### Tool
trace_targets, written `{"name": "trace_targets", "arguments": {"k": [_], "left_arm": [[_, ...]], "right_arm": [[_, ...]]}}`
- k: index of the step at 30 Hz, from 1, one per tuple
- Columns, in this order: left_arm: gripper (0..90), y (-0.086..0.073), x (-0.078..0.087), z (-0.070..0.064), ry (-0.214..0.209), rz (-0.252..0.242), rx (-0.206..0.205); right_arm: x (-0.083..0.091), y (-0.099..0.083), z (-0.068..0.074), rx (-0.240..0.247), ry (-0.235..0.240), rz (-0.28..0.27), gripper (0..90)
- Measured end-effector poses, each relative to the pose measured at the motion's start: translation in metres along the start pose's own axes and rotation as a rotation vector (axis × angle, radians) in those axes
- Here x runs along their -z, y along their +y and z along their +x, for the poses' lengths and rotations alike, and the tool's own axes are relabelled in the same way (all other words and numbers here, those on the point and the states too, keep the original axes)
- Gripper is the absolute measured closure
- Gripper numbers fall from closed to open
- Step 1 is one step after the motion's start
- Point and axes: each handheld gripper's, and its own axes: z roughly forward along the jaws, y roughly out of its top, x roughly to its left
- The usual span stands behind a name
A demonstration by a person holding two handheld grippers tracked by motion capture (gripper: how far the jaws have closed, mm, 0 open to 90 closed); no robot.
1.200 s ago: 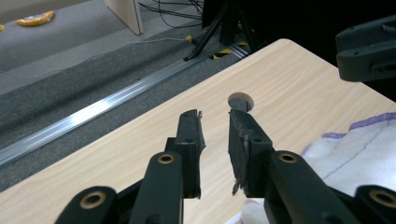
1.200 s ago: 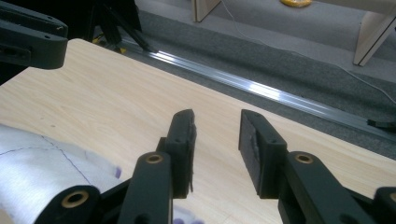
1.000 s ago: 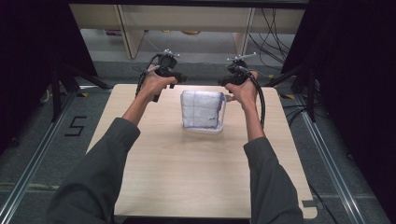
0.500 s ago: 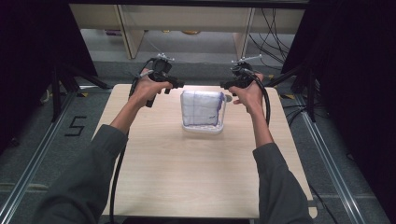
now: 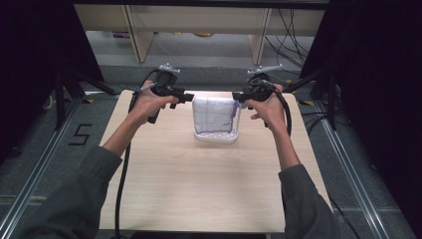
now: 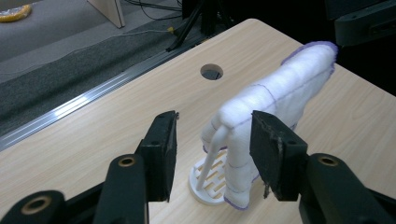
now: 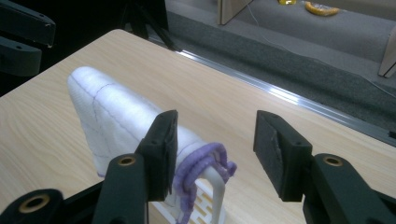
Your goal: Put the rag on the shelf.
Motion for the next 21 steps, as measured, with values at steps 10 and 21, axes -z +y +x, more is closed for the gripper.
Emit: {"name": "trace_targets", "arguments": {"k": [10, 21], "left_arm": [[48.0, -0.025, 0.017, -0.013, -0.038, -0.018, -0.006], [42.0, -0.050, 0.035, -0.026, -0.075, -0.041, -0.011]], "right_arm": [[0.016, -0.009, 0.011, 0.020, 0.011, -0.016, 44.4], [0.036, -0.025, 0.028, 0.021, 0.041, -0.044, 38.6]]}}
